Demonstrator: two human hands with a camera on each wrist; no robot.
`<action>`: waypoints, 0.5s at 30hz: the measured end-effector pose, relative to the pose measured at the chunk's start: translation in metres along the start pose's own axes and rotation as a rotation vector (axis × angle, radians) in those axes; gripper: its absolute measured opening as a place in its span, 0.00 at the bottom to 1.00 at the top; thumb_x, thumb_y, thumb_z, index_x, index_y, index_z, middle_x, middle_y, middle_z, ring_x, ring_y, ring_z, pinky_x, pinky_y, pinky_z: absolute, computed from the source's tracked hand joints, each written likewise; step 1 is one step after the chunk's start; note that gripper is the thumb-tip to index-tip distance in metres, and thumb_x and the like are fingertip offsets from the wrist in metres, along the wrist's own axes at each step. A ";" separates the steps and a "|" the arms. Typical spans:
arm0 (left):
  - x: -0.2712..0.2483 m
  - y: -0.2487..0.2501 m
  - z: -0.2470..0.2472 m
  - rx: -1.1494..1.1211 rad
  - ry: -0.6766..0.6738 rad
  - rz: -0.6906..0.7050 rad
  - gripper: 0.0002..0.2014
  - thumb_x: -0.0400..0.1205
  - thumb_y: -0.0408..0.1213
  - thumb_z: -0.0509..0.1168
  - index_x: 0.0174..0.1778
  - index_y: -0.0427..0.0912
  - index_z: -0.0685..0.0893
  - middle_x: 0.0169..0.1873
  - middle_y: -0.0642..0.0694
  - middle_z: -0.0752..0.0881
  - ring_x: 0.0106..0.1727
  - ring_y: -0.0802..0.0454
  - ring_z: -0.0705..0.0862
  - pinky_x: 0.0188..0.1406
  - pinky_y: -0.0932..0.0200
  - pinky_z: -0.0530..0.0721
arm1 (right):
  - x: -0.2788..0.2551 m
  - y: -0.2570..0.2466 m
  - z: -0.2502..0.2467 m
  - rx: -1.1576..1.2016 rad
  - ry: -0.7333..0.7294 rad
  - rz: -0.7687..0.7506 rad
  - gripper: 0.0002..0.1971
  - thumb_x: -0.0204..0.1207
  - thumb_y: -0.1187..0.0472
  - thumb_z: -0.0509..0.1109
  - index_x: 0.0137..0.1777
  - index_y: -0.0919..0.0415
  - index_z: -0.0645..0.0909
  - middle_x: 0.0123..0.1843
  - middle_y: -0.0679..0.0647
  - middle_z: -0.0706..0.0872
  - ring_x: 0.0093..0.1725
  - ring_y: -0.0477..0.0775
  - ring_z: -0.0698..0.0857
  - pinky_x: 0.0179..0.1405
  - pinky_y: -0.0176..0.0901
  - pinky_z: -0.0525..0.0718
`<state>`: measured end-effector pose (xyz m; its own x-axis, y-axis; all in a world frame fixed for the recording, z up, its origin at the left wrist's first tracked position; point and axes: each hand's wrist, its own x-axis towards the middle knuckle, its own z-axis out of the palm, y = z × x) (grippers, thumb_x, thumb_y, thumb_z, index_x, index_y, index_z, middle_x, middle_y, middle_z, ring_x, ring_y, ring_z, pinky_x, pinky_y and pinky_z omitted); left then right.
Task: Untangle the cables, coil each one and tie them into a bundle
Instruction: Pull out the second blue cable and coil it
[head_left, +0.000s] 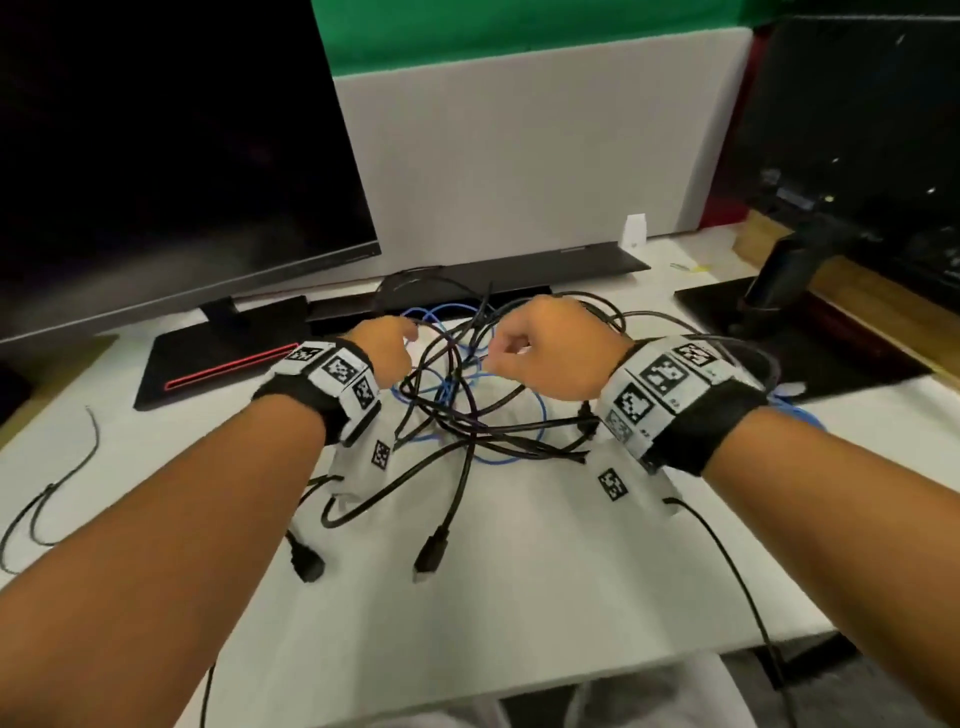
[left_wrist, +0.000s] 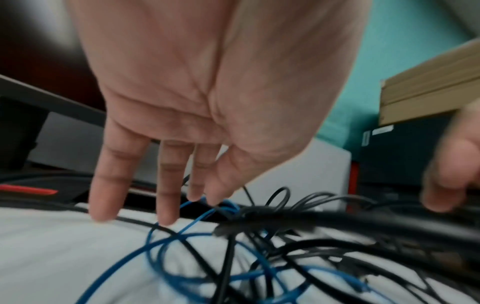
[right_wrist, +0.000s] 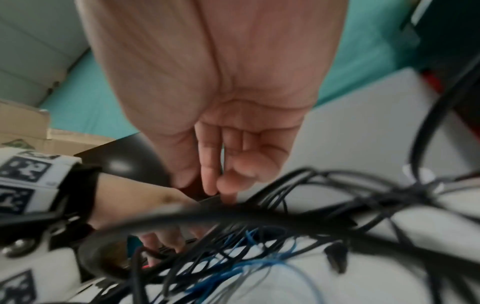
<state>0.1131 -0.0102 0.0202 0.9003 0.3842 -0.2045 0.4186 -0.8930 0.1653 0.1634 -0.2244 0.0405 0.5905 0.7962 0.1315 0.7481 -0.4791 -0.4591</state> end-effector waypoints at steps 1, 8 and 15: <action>0.002 0.000 0.003 0.000 -0.033 -0.002 0.25 0.84 0.27 0.62 0.79 0.40 0.73 0.76 0.37 0.76 0.74 0.39 0.77 0.66 0.54 0.77 | 0.007 -0.006 0.008 0.004 -0.055 0.010 0.17 0.78 0.45 0.72 0.45 0.59 0.89 0.42 0.51 0.90 0.45 0.53 0.88 0.46 0.49 0.86; 0.006 0.003 0.019 -0.161 -0.065 -0.057 0.14 0.88 0.34 0.62 0.67 0.33 0.84 0.62 0.32 0.86 0.60 0.34 0.87 0.49 0.50 0.88 | 0.027 -0.015 0.058 -0.198 -0.353 0.143 0.26 0.64 0.30 0.76 0.40 0.53 0.78 0.38 0.51 0.84 0.38 0.51 0.83 0.32 0.41 0.80; 0.012 -0.014 0.022 -0.088 -0.076 0.031 0.21 0.86 0.24 0.59 0.74 0.40 0.81 0.69 0.36 0.83 0.64 0.35 0.84 0.48 0.56 0.81 | 0.025 -0.006 0.065 0.084 -0.266 0.203 0.13 0.72 0.53 0.77 0.45 0.59 0.77 0.39 0.51 0.78 0.37 0.49 0.77 0.31 0.40 0.73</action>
<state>0.1157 0.0025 -0.0057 0.9028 0.3345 -0.2703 0.4024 -0.8788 0.2563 0.1541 -0.1772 -0.0100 0.6170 0.7614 -0.1990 0.5893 -0.6146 -0.5244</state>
